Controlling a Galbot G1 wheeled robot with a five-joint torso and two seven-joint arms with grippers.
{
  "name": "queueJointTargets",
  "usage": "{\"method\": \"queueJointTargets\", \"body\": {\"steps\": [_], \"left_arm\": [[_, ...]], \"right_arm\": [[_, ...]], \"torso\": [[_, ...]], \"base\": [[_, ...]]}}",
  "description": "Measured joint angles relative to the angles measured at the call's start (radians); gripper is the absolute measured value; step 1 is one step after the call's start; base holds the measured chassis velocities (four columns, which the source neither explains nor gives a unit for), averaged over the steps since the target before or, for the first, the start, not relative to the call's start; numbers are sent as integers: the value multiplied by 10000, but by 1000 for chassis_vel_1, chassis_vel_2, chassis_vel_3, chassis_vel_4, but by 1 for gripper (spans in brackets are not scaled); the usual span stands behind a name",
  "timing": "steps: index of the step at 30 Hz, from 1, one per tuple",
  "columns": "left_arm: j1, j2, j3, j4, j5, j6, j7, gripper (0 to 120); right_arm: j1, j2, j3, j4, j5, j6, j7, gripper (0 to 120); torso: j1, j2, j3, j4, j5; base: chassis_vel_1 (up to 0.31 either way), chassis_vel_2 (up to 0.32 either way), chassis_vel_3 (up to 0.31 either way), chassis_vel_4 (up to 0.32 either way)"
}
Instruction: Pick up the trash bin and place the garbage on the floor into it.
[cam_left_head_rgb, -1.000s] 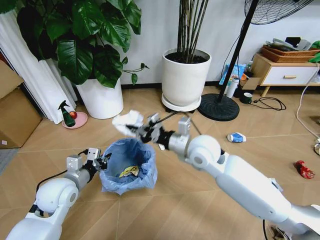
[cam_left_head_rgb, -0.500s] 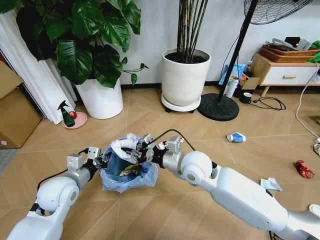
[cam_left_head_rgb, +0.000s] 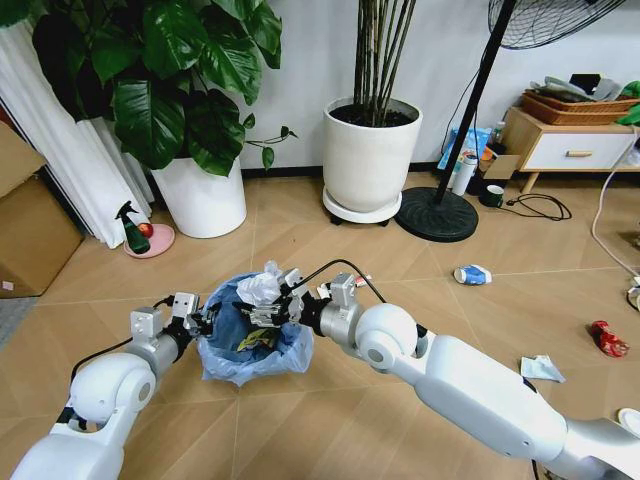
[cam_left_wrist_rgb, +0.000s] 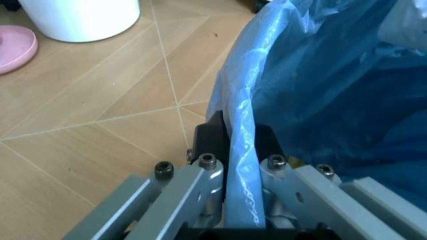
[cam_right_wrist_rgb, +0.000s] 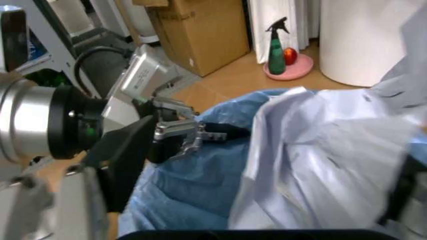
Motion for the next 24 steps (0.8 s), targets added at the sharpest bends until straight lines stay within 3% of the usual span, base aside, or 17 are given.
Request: {"method": "queueJointTargets", "body": {"steps": [3,12,24], "left_arm": [[0,1,-48,1,-7,0,9,1],[46,-6,-99,1,-9,0,28,1],[69,-1,-163,-20,-12,0,33,1]], "right_arm": [[59,-12,-95,-15,2,2,-186,99],[213,-142,-51,-205,-172,-79,-1592,100],[464,-354,381,-839,-3106,526,-3673,100]], "torso": [[0,0,0,0,0],[0,0,0,0,0],[0,0,0,0,1]], "base": [[0,0,0,0],[0,0,0,0],[0,0,0,0]]}}
